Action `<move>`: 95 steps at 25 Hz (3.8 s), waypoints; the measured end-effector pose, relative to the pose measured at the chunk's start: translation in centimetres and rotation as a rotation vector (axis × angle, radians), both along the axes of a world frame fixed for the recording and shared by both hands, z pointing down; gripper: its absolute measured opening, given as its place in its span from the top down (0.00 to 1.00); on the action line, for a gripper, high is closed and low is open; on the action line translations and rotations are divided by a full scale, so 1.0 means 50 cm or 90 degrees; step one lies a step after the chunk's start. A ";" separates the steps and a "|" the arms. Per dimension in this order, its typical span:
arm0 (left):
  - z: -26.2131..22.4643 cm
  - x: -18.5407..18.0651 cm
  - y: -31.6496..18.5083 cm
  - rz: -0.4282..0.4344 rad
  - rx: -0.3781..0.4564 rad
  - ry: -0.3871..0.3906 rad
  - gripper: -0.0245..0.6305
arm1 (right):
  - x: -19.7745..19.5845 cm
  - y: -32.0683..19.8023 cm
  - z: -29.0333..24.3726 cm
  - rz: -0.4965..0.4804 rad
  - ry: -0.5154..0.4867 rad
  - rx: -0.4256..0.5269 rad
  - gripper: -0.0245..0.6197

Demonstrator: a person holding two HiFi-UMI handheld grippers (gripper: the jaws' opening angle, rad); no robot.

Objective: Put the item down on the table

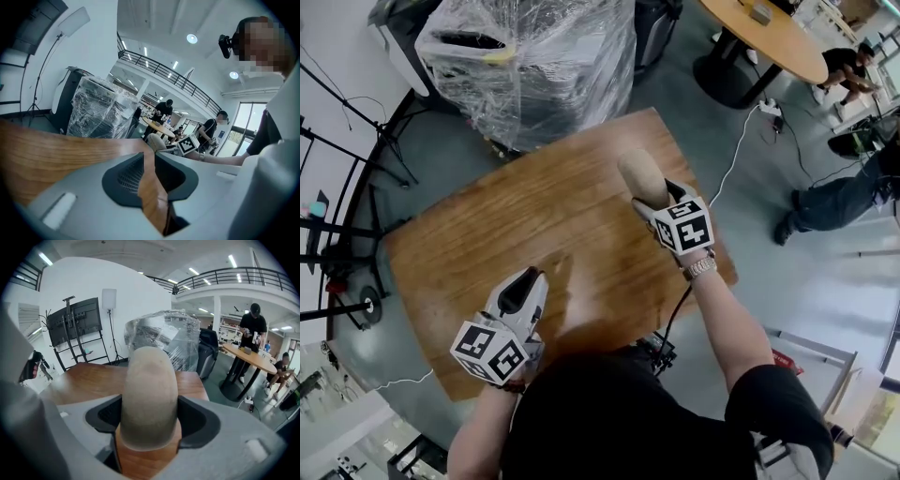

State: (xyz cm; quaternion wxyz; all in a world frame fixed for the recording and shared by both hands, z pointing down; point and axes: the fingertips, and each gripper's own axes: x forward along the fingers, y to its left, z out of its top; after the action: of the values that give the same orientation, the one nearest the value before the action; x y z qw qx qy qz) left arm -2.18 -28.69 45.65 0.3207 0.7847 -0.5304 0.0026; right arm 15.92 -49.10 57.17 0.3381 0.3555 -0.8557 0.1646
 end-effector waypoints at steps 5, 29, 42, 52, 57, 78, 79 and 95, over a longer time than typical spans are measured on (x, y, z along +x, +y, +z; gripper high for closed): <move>-0.001 -0.003 -0.021 0.000 -0.005 -0.020 0.91 | 0.012 -0.072 0.050 0.021 0.028 -0.011 0.43; 0.031 -0.008 -0.084 -0.009 -0.025 -0.032 0.95 | 0.036 -0.143 0.194 0.065 0.103 -0.107 0.43; 0.018 -0.002 -0.069 0.000 -0.008 -0.032 0.95 | 0.035 -0.127 0.135 0.075 0.068 -0.041 0.40; -0.017 0.015 -0.028 0.043 0.031 -0.021 0.95 | 0.024 -0.019 0.008 0.091 0.011 0.015 0.40; -0.032 0.019 0.004 0.070 0.046 -0.012 0.95 | -0.007 0.077 -0.048 0.095 -0.021 0.032 0.41; -0.105 0.027 0.141 0.166 0.125 0.028 0.95 | -0.135 0.458 -0.306 0.112 -0.118 0.192 0.94; -0.108 0.029 0.150 0.172 0.128 0.027 0.95 | -0.139 0.475 -0.311 0.113 -0.117 0.197 0.97; -0.136 0.061 0.270 0.251 0.175 -0.019 0.95 | -0.219 0.686 -0.350 0.087 -0.137 0.233 0.97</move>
State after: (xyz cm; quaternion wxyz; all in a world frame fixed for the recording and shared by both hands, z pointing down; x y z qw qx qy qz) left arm 0.85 -15.17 38.86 0.1961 0.9093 -0.3669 0.0049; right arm 4.95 -14.82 39.65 0.1627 0.4483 -0.8765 0.0657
